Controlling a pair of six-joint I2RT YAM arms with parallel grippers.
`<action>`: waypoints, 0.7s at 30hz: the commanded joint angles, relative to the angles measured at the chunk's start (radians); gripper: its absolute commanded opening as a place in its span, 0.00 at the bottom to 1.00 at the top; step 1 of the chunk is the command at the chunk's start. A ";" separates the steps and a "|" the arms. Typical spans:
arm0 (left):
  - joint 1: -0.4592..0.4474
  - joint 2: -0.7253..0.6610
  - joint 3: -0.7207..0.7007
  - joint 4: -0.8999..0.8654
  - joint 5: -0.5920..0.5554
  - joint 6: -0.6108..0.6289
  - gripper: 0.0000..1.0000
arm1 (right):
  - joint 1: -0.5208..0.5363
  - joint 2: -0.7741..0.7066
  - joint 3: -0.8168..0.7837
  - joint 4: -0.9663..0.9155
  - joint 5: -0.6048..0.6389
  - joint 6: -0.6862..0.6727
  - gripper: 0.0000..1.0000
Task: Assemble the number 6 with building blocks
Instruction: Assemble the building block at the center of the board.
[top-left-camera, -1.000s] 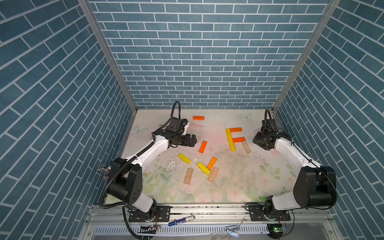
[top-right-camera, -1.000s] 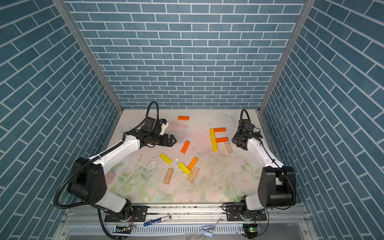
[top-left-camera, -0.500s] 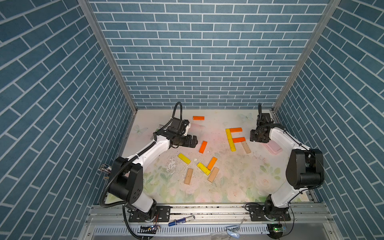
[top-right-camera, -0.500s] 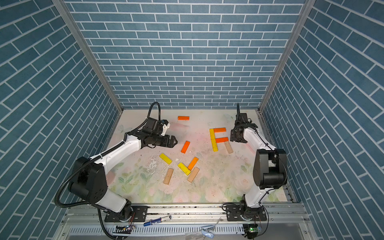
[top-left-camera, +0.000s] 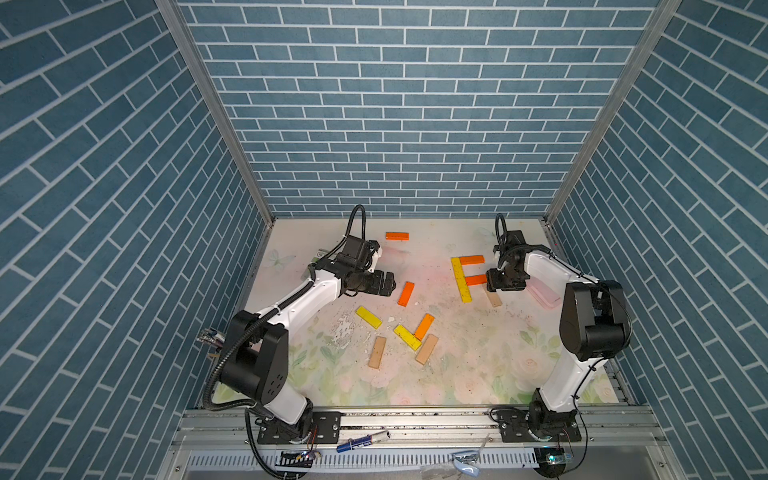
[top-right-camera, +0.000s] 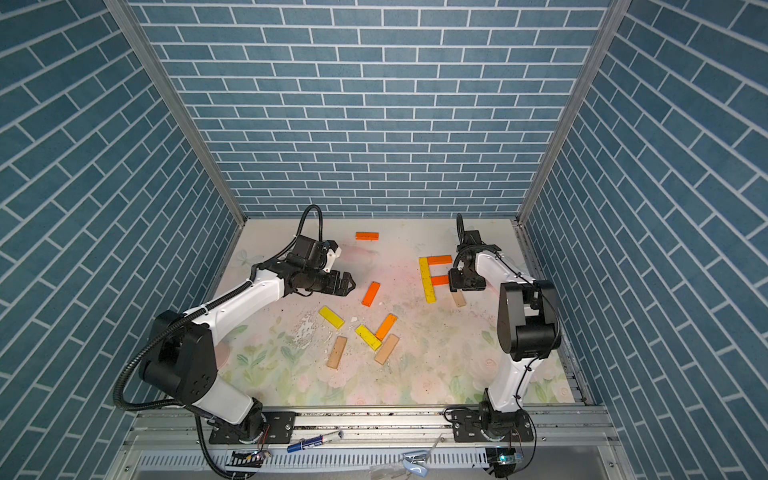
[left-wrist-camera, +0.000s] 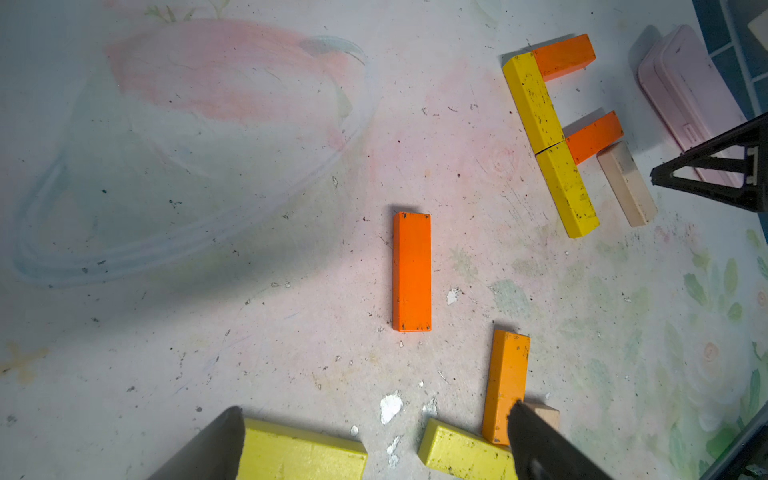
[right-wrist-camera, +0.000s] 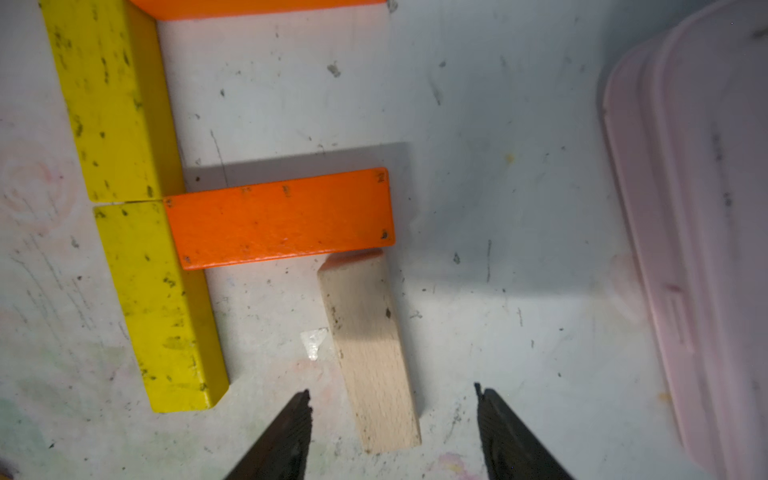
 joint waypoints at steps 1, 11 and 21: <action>-0.004 0.009 0.026 -0.021 -0.010 0.007 0.99 | 0.009 0.038 0.037 -0.034 -0.007 -0.062 0.66; -0.003 0.012 0.028 -0.024 -0.014 0.009 0.99 | 0.025 0.129 0.085 -0.048 0.030 -0.091 0.65; -0.004 0.017 0.030 -0.024 -0.011 0.009 0.99 | 0.030 0.166 0.091 -0.032 0.025 -0.090 0.61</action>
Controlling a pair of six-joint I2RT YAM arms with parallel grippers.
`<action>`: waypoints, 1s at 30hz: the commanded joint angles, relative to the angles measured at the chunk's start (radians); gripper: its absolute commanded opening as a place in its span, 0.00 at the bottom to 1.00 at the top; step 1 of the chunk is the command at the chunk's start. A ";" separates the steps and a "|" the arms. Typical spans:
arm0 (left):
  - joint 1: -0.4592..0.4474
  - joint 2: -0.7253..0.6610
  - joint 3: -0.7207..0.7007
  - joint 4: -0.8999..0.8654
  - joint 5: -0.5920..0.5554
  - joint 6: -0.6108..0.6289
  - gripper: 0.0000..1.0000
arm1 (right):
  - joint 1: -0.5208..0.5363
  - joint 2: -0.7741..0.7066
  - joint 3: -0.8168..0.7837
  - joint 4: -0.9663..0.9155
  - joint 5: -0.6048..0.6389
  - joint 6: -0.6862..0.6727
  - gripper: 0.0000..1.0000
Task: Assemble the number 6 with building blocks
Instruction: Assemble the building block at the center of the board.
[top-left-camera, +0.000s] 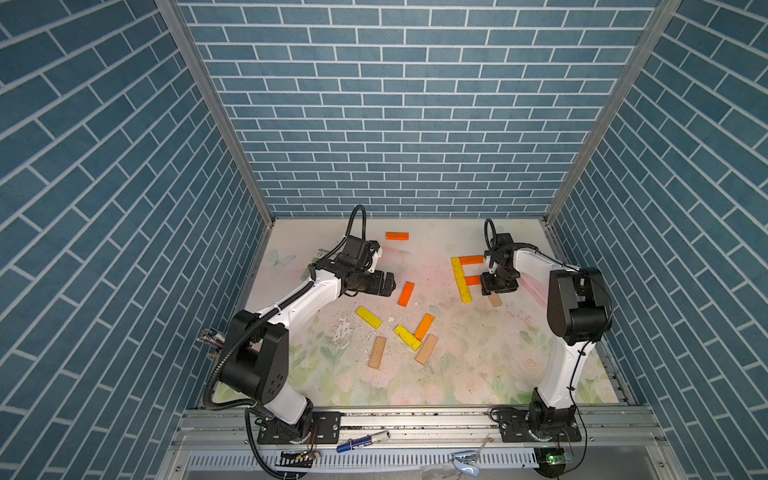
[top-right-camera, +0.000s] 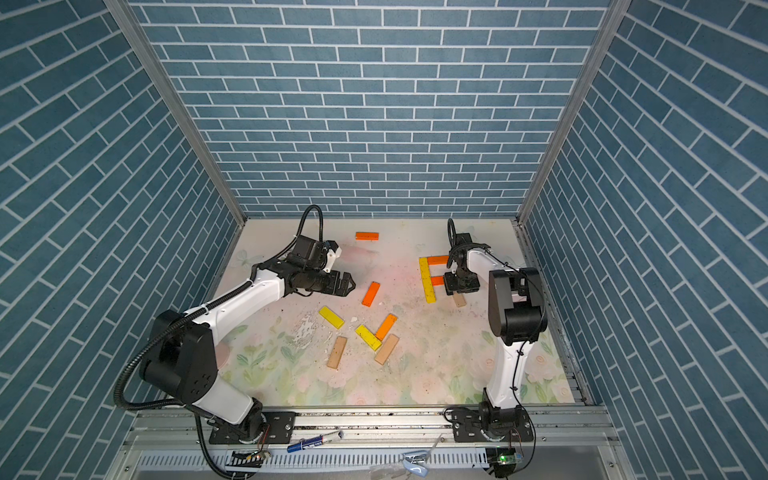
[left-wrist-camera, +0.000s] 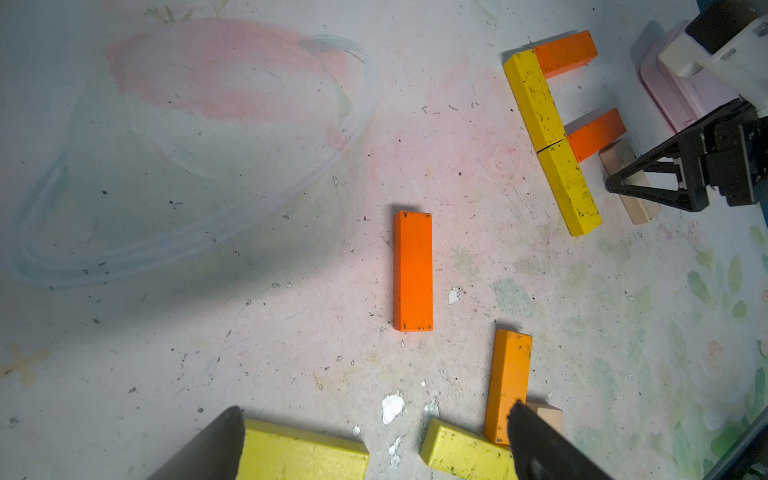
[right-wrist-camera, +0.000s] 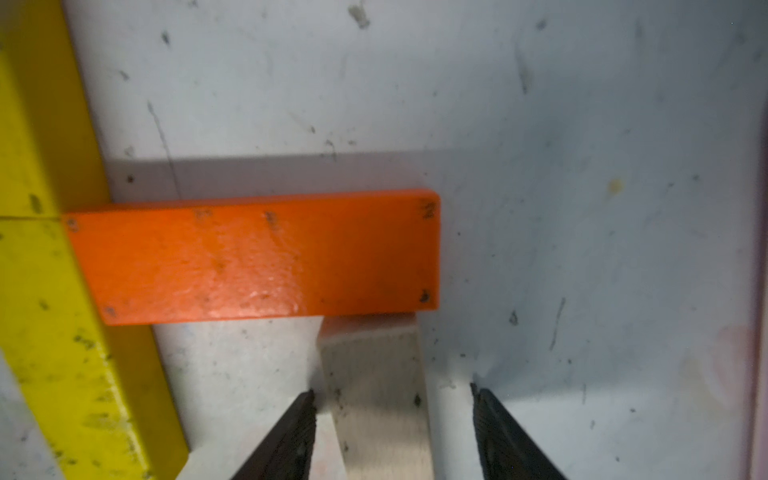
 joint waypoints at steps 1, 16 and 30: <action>-0.003 0.016 0.029 -0.024 -0.012 0.002 0.99 | 0.006 0.028 0.022 -0.020 0.008 -0.043 0.61; -0.003 0.015 0.029 -0.021 -0.009 0.000 0.99 | 0.008 0.040 0.023 -0.027 0.017 -0.043 0.53; -0.005 0.014 0.026 -0.019 -0.010 -0.001 0.99 | 0.006 0.046 0.022 -0.022 0.019 -0.037 0.49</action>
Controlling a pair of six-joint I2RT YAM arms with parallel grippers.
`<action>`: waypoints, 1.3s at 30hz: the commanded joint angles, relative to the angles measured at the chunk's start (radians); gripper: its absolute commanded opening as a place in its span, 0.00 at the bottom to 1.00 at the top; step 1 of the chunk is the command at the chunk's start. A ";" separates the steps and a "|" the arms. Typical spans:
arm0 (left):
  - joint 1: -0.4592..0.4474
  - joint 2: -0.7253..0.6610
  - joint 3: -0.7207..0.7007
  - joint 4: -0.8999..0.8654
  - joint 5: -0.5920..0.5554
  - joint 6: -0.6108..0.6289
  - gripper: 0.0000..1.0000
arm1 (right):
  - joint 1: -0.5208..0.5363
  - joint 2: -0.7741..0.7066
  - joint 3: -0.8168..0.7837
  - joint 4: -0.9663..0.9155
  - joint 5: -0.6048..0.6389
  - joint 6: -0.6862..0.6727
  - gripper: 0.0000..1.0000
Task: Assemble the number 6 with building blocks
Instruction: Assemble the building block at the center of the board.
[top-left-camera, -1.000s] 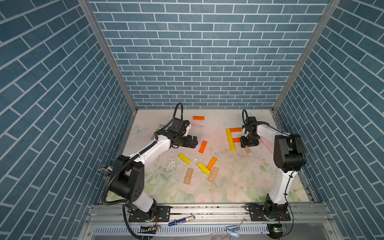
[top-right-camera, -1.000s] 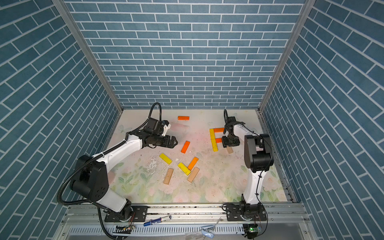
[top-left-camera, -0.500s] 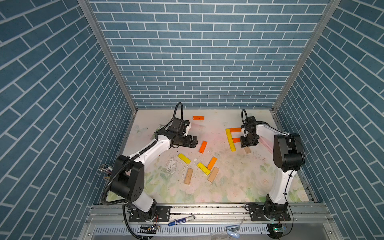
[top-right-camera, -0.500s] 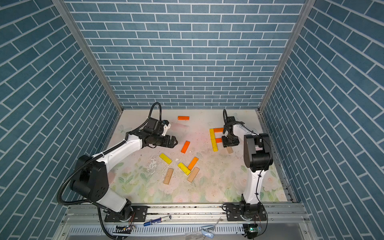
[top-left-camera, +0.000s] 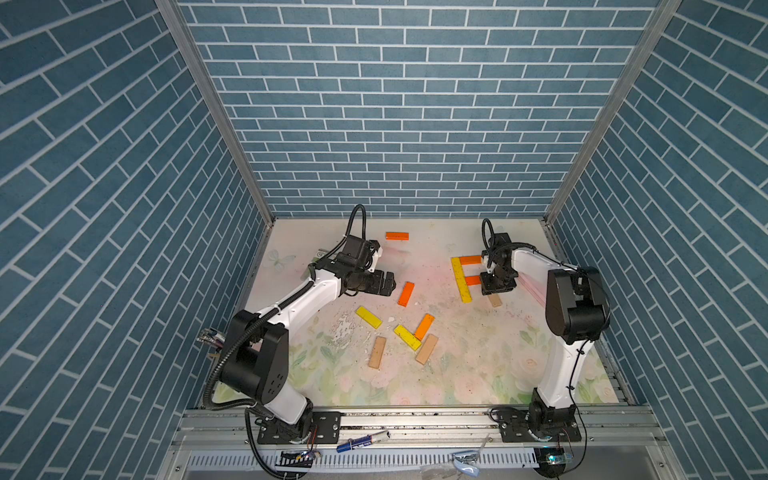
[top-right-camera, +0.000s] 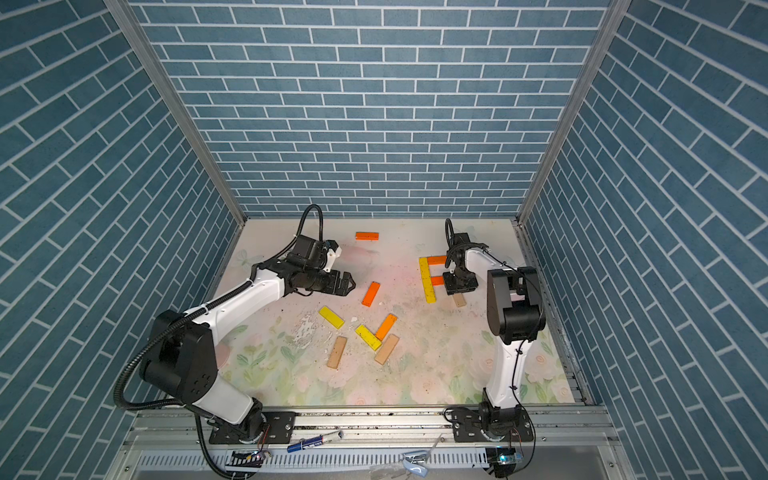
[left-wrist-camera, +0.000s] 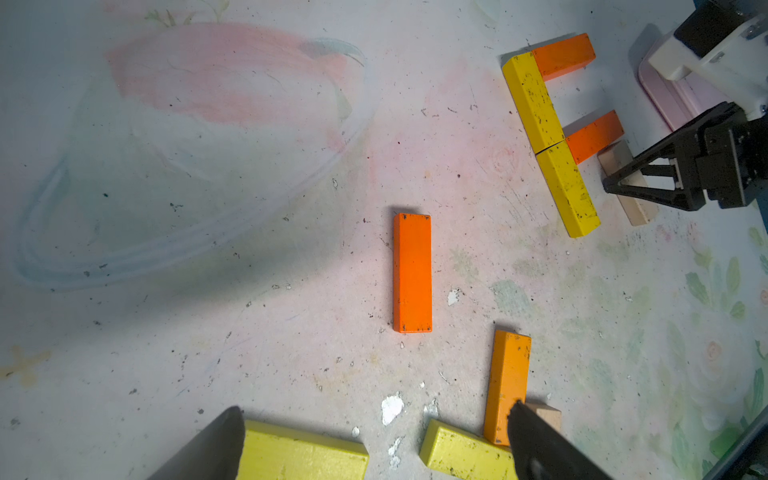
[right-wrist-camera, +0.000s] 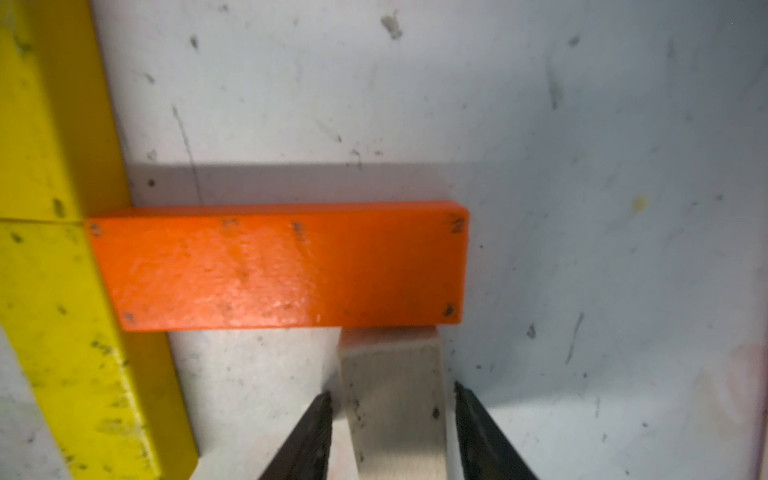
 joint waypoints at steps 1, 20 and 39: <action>-0.005 0.016 0.023 -0.018 -0.010 -0.001 0.99 | 0.002 0.035 0.011 -0.019 0.020 -0.025 0.49; -0.008 0.019 0.023 -0.018 -0.008 0.001 0.99 | 0.001 0.041 0.010 -0.013 0.025 -0.018 0.44; -0.009 0.017 0.025 -0.018 -0.008 0.001 0.99 | -0.003 0.045 0.011 -0.012 0.027 -0.014 0.42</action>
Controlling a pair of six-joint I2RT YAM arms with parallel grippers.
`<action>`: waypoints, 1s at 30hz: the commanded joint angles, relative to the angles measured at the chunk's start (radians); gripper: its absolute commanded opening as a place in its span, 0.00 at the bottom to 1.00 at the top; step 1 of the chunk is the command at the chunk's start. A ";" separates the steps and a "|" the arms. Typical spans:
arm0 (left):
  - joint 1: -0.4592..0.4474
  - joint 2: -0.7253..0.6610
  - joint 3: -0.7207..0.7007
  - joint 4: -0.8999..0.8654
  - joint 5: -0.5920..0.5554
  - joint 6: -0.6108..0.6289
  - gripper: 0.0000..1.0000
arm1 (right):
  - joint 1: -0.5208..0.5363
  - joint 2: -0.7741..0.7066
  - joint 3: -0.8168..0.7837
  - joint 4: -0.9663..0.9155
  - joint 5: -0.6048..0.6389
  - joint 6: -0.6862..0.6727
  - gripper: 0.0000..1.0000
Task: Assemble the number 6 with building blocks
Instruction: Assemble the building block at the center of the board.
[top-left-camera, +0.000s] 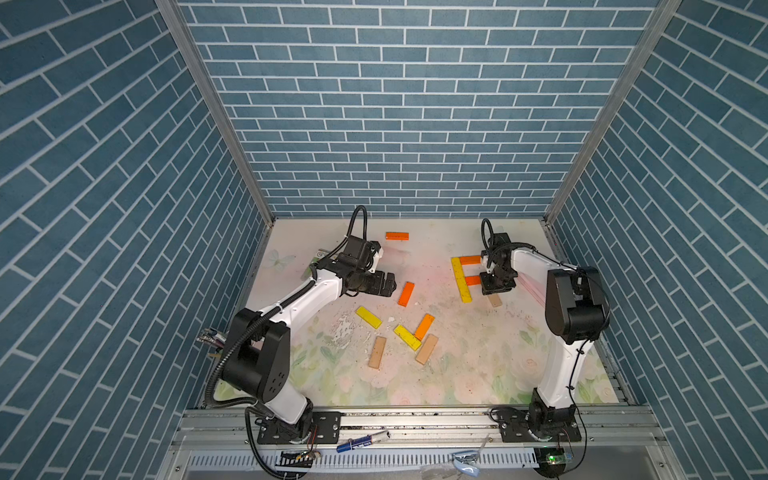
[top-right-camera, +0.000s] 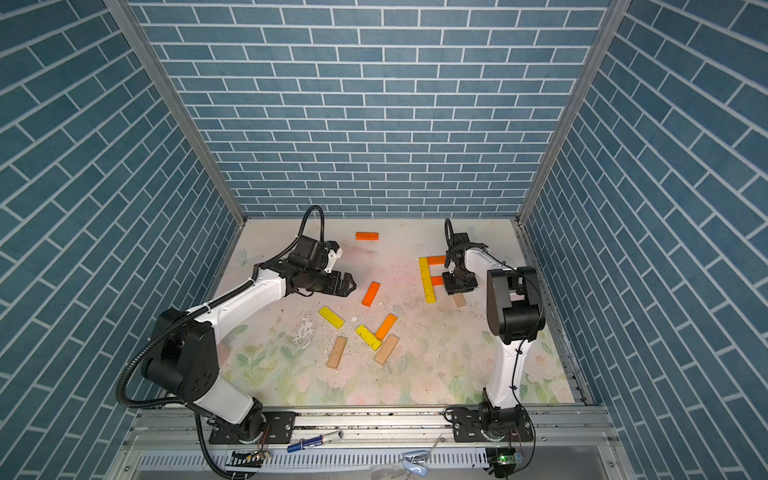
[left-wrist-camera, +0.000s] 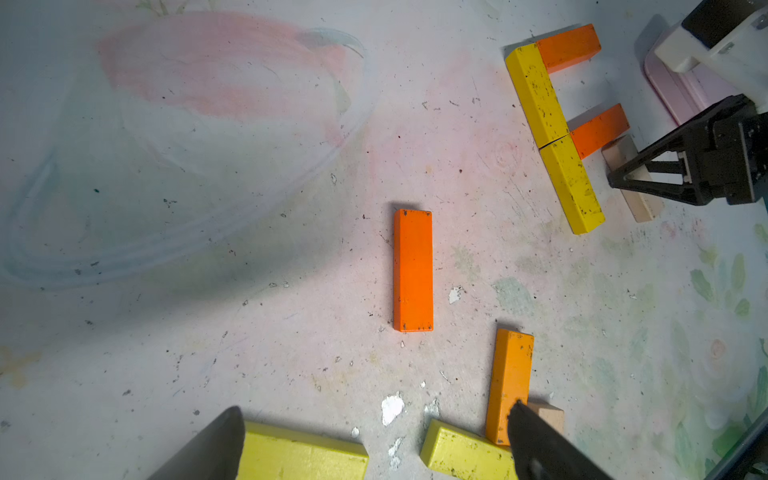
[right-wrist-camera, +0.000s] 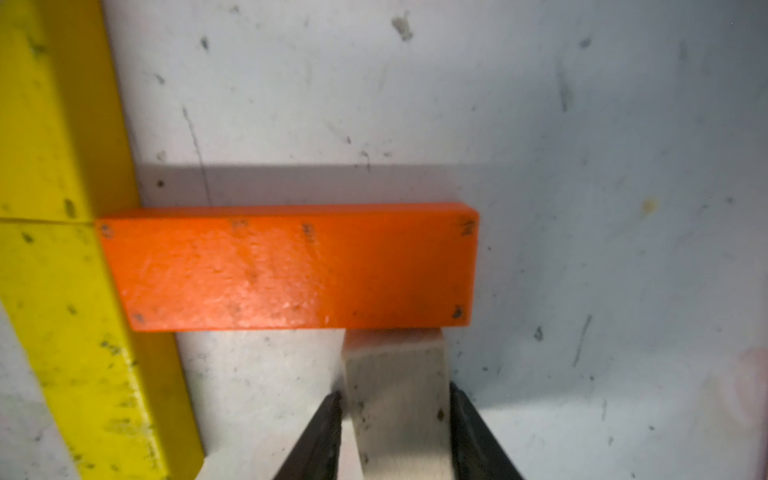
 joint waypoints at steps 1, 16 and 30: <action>-0.006 0.006 0.023 -0.019 -0.008 0.002 0.99 | -0.004 0.043 0.009 -0.012 0.032 -0.014 0.42; -0.008 0.004 0.023 -0.016 -0.008 0.002 0.99 | -0.005 0.049 0.009 -0.013 0.036 -0.017 0.38; -0.008 0.006 0.023 -0.016 -0.006 0.003 0.99 | -0.014 0.043 0.014 -0.024 0.055 -0.037 0.34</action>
